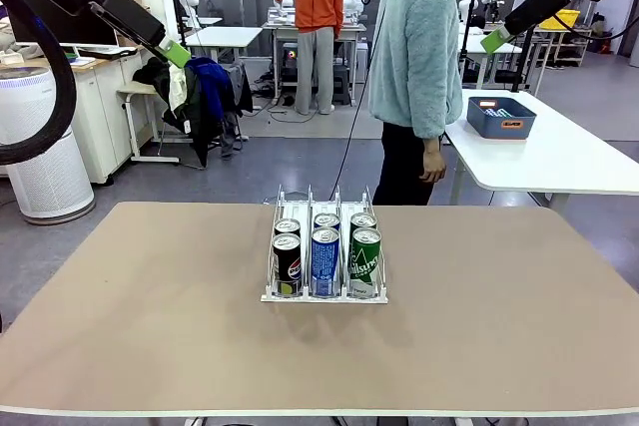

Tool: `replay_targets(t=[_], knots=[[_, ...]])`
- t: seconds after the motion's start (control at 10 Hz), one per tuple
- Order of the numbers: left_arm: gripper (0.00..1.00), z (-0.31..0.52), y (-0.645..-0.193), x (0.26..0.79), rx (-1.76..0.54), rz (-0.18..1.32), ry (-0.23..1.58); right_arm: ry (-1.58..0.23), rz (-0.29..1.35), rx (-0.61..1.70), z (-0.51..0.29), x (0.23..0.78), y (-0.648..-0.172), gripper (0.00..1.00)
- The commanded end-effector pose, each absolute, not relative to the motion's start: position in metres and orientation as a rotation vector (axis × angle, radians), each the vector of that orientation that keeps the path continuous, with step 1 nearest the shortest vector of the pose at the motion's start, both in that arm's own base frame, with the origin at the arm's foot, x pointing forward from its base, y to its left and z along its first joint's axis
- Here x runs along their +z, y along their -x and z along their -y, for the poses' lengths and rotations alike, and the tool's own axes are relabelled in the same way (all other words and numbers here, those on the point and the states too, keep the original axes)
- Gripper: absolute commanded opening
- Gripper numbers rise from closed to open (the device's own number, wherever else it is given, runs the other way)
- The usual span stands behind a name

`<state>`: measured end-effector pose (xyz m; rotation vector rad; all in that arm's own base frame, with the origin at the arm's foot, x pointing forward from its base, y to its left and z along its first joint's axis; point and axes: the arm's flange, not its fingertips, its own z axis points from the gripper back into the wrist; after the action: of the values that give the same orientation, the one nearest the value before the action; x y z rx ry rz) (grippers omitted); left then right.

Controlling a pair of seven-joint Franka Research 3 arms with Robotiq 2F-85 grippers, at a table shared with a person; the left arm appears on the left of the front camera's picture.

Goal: Fill the beverage cans into the dispenser.
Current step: Pick up the Pepsi coke handed by the human.

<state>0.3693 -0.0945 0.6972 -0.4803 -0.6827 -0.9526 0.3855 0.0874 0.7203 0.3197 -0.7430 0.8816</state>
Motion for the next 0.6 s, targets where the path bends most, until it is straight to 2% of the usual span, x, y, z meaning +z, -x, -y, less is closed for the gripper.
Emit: replay_targets(t=[0.0,0.2,0.5], knots=[[1.00,0.094,-0.370,0.696,-0.952,0.677,0.483,-0.320,0.742,0.881,-0.087,0.720,-0.386,1.00],[1.00,0.094,-0.370,0.696,-0.952,0.677,0.483,-0.369,0.756,0.877,-0.085,0.740,-0.372,1.00],[1.00,0.094,-0.370,0.696,-0.952,0.677,0.483,-0.352,0.767,0.895,-0.083,0.765,-0.366,1.00]])
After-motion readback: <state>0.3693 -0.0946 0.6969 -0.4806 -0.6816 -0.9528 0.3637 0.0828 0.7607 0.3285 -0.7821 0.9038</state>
